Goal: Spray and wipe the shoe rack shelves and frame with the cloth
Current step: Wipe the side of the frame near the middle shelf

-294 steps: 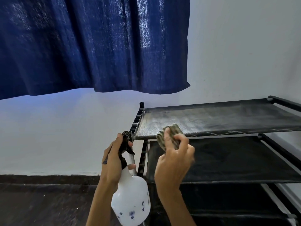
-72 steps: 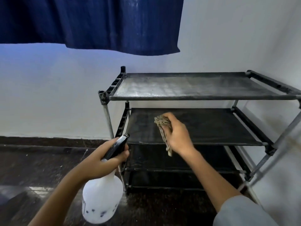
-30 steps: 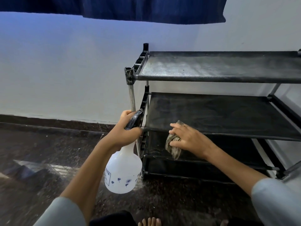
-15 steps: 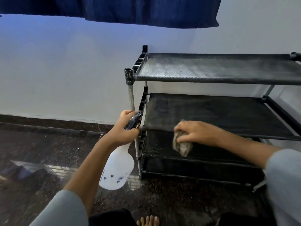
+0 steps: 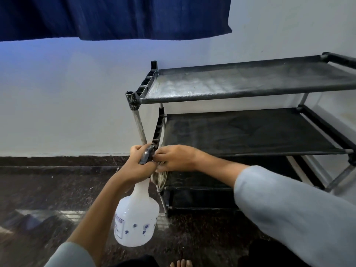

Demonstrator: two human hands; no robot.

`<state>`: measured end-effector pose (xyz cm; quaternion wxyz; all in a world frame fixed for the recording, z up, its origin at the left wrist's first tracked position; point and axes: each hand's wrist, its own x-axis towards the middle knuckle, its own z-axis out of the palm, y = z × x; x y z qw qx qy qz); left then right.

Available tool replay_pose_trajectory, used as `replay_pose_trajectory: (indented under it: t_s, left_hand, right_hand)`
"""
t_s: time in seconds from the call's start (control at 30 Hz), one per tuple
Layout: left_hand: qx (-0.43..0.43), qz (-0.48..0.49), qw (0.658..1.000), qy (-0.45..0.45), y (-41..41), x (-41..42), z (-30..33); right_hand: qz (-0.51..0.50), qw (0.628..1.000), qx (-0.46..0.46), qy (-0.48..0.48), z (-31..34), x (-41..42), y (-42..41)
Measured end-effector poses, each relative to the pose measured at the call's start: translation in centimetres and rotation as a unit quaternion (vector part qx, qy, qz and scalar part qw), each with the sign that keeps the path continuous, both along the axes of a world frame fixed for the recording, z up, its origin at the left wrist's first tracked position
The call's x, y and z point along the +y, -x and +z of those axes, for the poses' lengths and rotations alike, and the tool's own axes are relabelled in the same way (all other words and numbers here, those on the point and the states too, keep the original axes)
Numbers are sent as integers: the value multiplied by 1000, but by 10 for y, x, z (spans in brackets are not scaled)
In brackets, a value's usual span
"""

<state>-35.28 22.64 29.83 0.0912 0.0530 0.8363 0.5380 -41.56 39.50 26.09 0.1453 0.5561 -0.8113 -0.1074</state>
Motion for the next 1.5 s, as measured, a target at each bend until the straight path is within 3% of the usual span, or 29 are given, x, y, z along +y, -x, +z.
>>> replay_pose_trajectory:
  t_s: [0.13,0.6,0.73,0.83,0.9,1.0,1.1,1.23,1.37,1.43,1.5]
  left_hand:
    - [-28,5,999,-17,6,-2,-4]
    - [-82,11,997,-5,-4,6,-8]
    - [-89,-11,996,5,-6,23,-15]
    - [-70,-14,997,16,-4,38,-26]
    - [-49,-23,998,12,-3,53,-30]
    - [-16,-43,999,10,1,77,-37]
    - [-17,-78,997,17,6,100,-40]
    - [-46,-89,995,23,9,119,-45]
    - [-71,-72,995,28,13,122,-48]
    - [-78,-66,994,32,15,119,-47]
    - [-87,-73,993,39,15,118,-47]
  right_hand:
    - [-12,999,-16,40,-1,32,-3]
    - [-141,989,-53,-1,17,188,-55]
    - [-107,990,-1,93,16,163,-55]
    - [-113,974,-42,193,-4,111,-50]
    - [-145,967,-22,206,-27,95,-51]
    - [-210,937,25,277,-56,121,-62]
    - [-310,874,-5,375,-73,179,-77]
    - [-458,802,-61,379,-69,260,-103]
    - [-457,770,-66,440,-59,269,-113]
    - [-441,748,-76,490,-57,243,-112]
    - [-406,749,-91,516,-57,206,-105]
